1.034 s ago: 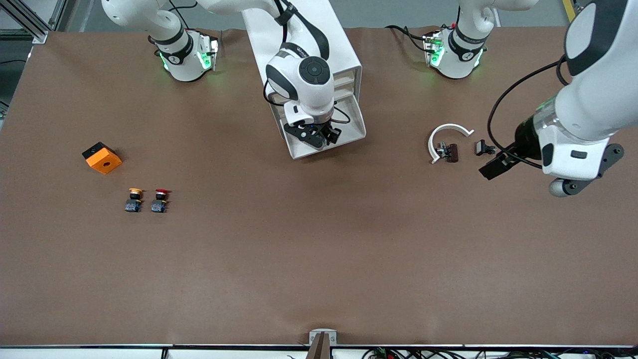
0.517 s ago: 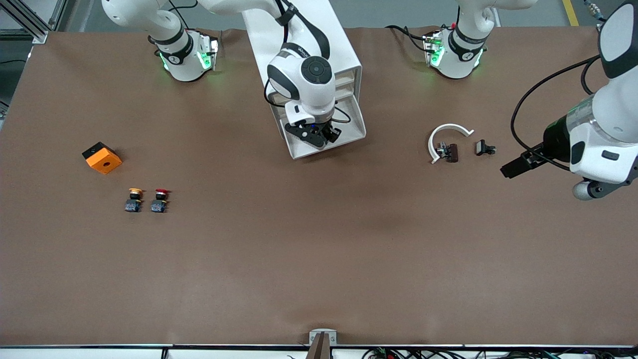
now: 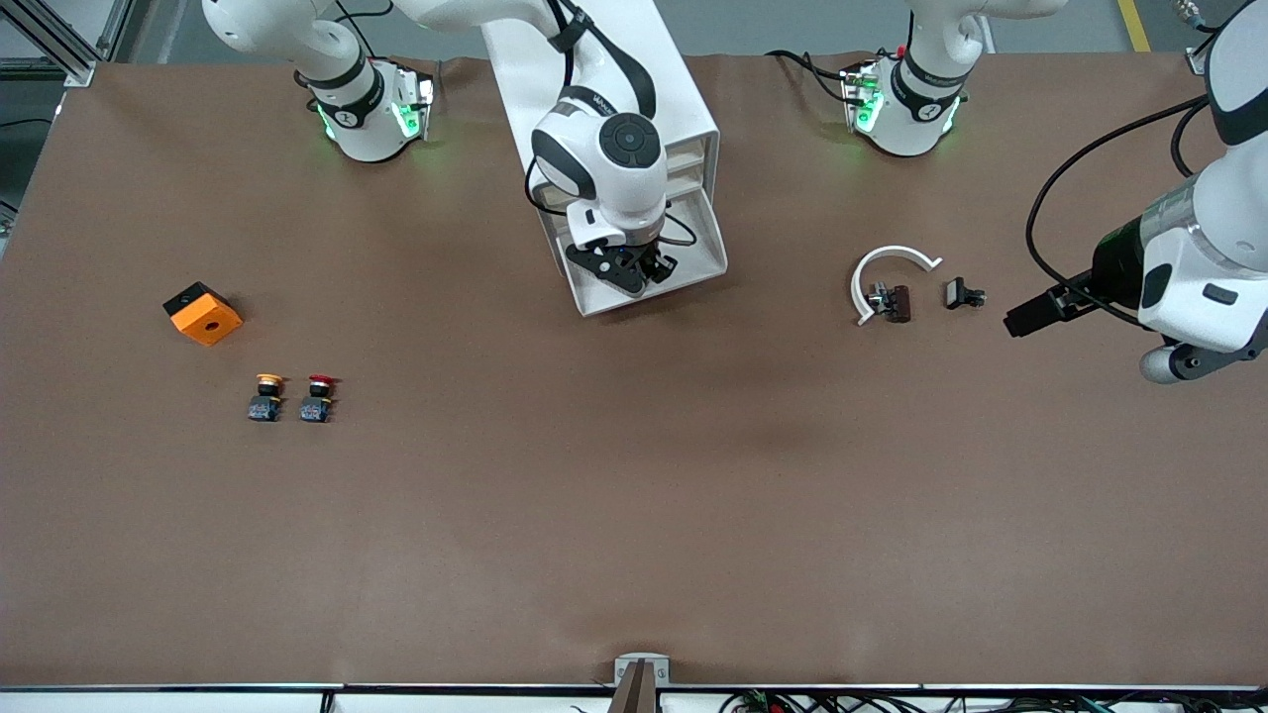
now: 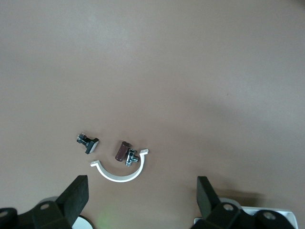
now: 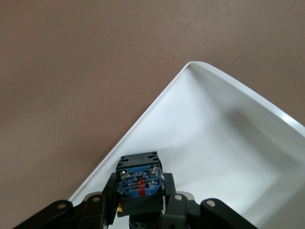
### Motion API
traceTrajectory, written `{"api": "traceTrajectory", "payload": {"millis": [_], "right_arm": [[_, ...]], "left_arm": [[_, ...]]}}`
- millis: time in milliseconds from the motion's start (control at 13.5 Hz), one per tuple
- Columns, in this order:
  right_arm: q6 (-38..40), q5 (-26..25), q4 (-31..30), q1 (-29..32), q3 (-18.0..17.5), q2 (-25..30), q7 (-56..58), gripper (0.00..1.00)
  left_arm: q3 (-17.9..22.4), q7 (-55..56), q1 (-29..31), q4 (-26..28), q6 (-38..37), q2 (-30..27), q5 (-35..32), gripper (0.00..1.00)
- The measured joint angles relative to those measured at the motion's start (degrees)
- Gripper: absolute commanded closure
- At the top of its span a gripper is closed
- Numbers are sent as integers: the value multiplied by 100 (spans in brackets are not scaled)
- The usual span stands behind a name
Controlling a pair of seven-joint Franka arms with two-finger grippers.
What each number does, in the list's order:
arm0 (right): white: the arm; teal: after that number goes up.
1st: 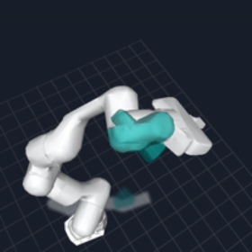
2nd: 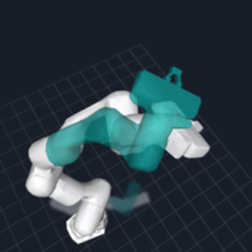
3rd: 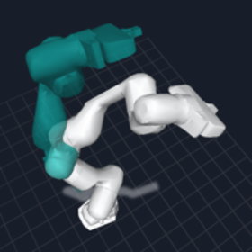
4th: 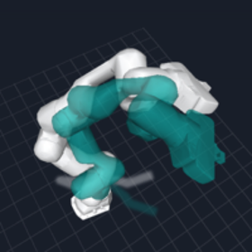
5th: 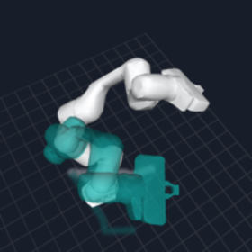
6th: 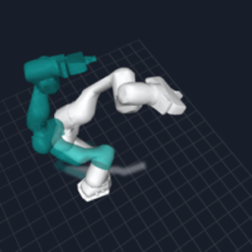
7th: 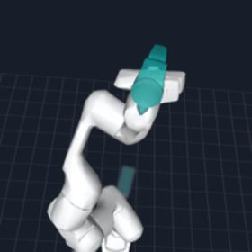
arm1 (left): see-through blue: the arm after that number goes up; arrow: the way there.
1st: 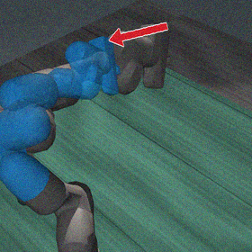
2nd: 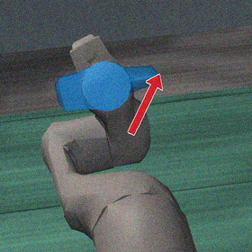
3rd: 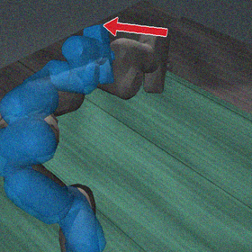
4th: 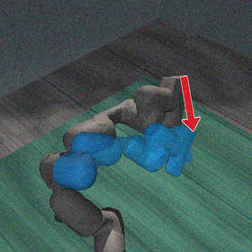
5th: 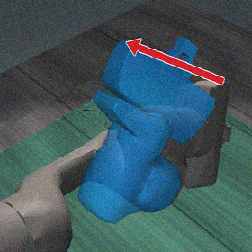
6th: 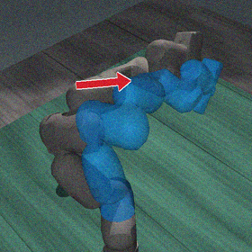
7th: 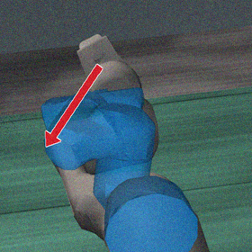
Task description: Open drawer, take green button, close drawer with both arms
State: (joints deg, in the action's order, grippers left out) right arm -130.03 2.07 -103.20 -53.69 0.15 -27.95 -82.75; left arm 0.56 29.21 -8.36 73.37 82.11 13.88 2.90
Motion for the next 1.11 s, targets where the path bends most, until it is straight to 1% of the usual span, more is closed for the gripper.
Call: {"api": "traceTrajectory", "payload": {"millis": [148,369,517,665,886,1108], "right_arm": [[-2,-1,8,-9,0,0,0,100],[-5,-1,97,-21,10,-2,-9,100],[71,-1,313,-7,61,-1,-9,100],[410,-1,589,67,112,3,-7,100],[1004,-1,950,426,152,91,478,100],[1357,-1,998,1128,182,282,1535,100]], "left_arm": [[-125,-511,272,338,231,-230,0,0],[-340,-1213,764,1183,727,-758,0,0],[-546,-1331,1007,1468,818,-967,0,0],[-731,-1332,1072,1615,836,-1115,0,0],[-802,-1326,1078,1888,836,-1467,0,0],[-802,-1331,1089,2052,836,-1677,0,0]]}}
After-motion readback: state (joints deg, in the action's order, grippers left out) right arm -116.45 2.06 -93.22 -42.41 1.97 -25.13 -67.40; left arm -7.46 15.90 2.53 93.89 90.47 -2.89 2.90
